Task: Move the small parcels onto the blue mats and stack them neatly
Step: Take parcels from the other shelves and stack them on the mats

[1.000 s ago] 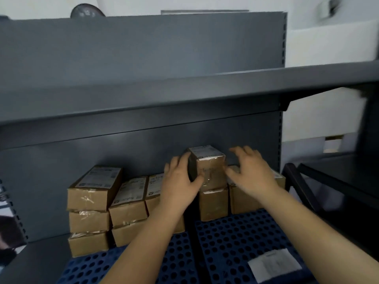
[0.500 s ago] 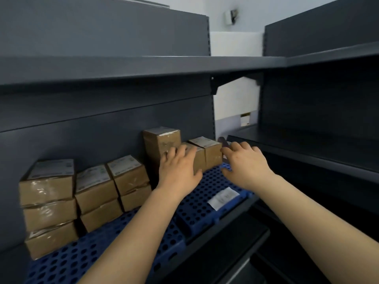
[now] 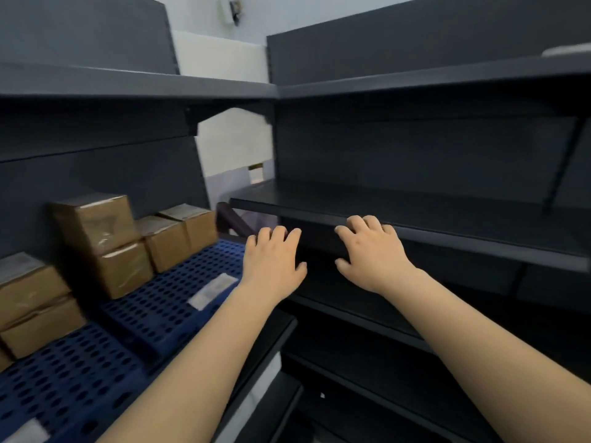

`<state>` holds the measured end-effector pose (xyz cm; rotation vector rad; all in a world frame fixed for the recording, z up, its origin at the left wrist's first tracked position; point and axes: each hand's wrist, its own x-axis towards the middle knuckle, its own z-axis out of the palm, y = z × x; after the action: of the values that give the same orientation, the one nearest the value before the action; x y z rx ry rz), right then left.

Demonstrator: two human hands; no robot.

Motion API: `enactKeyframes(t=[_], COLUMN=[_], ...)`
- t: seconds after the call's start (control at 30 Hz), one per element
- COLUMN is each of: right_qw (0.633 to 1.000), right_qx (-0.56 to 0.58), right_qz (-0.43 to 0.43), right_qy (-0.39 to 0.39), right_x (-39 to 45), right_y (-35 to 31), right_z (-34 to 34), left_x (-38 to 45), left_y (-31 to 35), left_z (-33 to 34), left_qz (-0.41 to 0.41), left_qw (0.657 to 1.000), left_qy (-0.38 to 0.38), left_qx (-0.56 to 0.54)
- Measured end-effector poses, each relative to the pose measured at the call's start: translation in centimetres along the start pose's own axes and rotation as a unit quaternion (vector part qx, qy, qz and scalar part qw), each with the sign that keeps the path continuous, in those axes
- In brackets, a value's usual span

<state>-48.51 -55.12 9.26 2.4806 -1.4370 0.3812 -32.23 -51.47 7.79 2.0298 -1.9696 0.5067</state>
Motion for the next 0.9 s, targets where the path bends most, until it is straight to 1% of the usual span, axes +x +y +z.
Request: enactKeyframes(t=[0.2, 0.4, 0.7, 0.9], right_qw=[0.994, 0.975, 0.910, 0.864], right_qx=[-0.004, -0.022, -0.032, -0.012], right_qz=[0.098, 0.202, 0.388, 0.480], right_qy=[-0.041, -0.088, -0.143, -0.153], right_x=[-7.6, -17.0, -29.7, -35.0], right_y=[10.1, 20.3, 32.8, 39.6], right_z=[0.9, 2.4, 3.0, 3.7], left_x=[1.4, 0.5, -0.9, 0.5], left_y=[12.3, 24.9, 42.4, 52.3], left_z=[3.4, 7.0, 10.7, 13.2], left_qz=[0.099, 0.186, 0.326, 0.381], left_qw=[0.993, 0.976, 0.926, 0.893], left_qy=[-0.034, -0.076, -0.144, -0.182], left_qx=[-0.050, -0.090, -0.125, -0.156])
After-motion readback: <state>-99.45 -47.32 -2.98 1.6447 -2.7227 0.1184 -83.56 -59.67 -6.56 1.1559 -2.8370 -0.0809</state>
